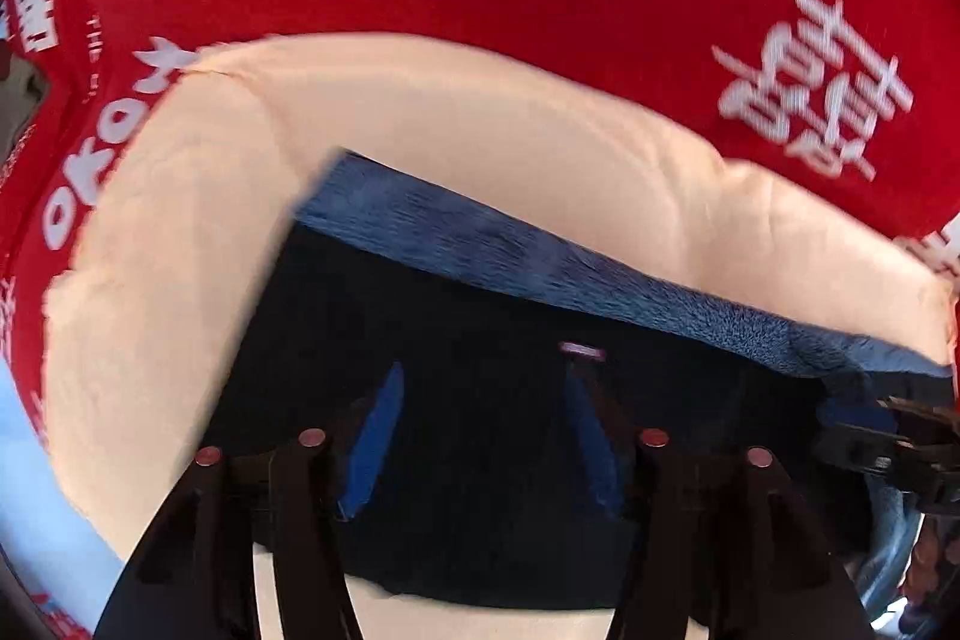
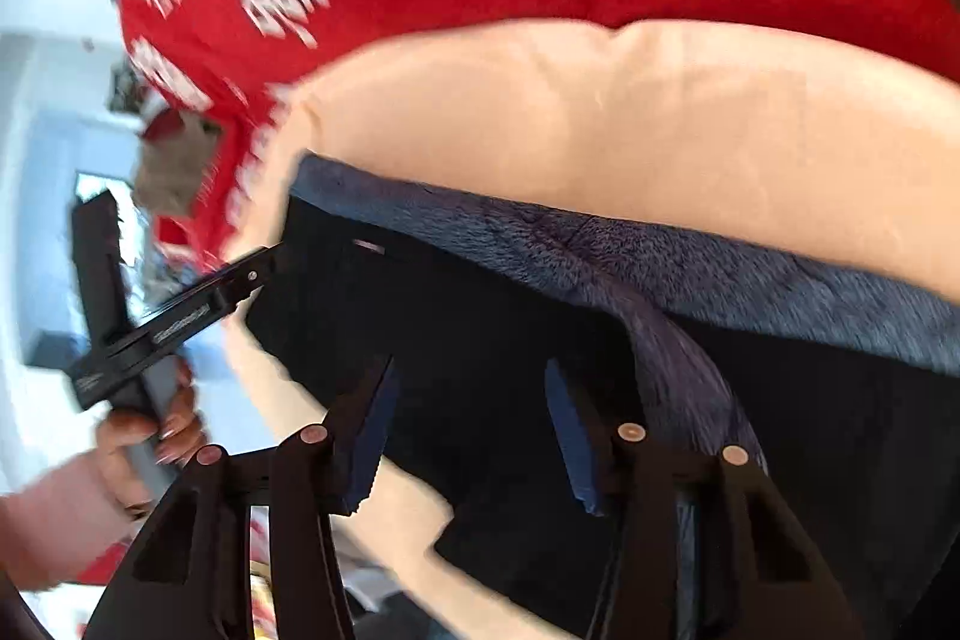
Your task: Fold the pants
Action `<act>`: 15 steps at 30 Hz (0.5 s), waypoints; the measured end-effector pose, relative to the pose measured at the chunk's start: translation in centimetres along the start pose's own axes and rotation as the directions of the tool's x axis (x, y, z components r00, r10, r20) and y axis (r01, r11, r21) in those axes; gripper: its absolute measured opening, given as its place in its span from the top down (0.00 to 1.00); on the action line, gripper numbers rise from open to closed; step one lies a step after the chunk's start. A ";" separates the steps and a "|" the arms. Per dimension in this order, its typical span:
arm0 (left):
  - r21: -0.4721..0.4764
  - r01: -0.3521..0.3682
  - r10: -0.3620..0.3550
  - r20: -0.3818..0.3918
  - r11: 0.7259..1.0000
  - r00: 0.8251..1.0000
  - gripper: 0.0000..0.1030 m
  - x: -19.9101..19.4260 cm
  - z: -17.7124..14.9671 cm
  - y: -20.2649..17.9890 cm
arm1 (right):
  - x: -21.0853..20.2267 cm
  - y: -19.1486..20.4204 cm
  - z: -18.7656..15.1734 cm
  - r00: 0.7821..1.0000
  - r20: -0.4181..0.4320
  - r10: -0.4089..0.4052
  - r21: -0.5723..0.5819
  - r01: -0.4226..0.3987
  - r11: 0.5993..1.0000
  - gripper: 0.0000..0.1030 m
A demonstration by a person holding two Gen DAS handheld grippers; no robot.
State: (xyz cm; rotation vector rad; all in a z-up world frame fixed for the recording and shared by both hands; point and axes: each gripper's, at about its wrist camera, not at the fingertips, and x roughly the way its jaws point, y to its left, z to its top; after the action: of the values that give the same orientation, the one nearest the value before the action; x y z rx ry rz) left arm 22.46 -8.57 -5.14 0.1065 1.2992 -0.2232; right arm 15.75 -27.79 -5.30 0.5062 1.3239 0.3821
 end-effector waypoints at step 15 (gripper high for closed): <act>0.307 -0.010 0.022 -0.036 0.952 0.999 0.41 -2.3 -4.3 -8.3 | -10.6 -5.8 -8.1 0.970 0.223 -0.100 0.260 0.040 0.965 0.40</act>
State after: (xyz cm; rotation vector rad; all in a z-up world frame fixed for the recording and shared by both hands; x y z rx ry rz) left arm 16.00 -15.56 -3.63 0.3882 1.2941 -0.4109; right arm 5.55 -37.24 -1.21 0.6949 1.1620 0.0884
